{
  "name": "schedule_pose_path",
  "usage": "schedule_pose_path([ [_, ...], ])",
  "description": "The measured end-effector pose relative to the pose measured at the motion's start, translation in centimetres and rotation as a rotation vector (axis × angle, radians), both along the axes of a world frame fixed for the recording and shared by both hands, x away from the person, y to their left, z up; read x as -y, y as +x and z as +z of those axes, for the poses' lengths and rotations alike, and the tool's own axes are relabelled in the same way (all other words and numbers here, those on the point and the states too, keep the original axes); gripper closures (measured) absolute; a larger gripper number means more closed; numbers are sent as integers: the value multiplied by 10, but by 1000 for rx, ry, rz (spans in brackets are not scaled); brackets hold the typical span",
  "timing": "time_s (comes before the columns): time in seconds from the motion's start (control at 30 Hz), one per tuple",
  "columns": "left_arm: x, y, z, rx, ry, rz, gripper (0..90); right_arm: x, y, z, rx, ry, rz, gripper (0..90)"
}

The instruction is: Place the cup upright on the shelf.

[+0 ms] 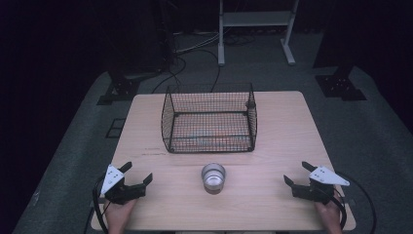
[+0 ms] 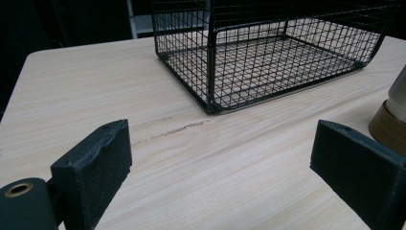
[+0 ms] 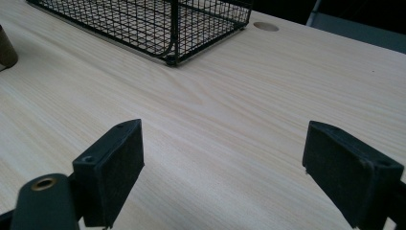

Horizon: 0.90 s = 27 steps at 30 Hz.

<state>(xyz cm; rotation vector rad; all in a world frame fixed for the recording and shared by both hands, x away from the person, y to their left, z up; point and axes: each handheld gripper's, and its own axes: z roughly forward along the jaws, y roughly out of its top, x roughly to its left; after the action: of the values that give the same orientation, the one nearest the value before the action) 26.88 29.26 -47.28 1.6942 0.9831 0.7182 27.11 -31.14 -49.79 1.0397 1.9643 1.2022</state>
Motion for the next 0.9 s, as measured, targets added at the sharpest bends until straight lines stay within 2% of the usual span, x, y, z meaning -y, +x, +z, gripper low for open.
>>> schedule_pose_path([
  [0.17, 2, 0, 1, 0, 11, 9, 60, 1, 0, 0, -2, 9, 1, 134],
  [0.33, 4, -2, 2, 8, -3, -5, 60, 2, 1, 0, 0, 13, -3, 134],
  [0.63, 11, -3, 3, 15, 16, -22, 59, 1, 1, 0, -3, 7, 1, 135],
  [0.77, 15, -3, 5, 26, 11, -29, 56, 1, 0, 0, -3, 5, 4, 134],
  [0.9, 19, -2, 5, 17, 13, -43, 45, 1, 0, 0, -3, 6, 5, 134],
])
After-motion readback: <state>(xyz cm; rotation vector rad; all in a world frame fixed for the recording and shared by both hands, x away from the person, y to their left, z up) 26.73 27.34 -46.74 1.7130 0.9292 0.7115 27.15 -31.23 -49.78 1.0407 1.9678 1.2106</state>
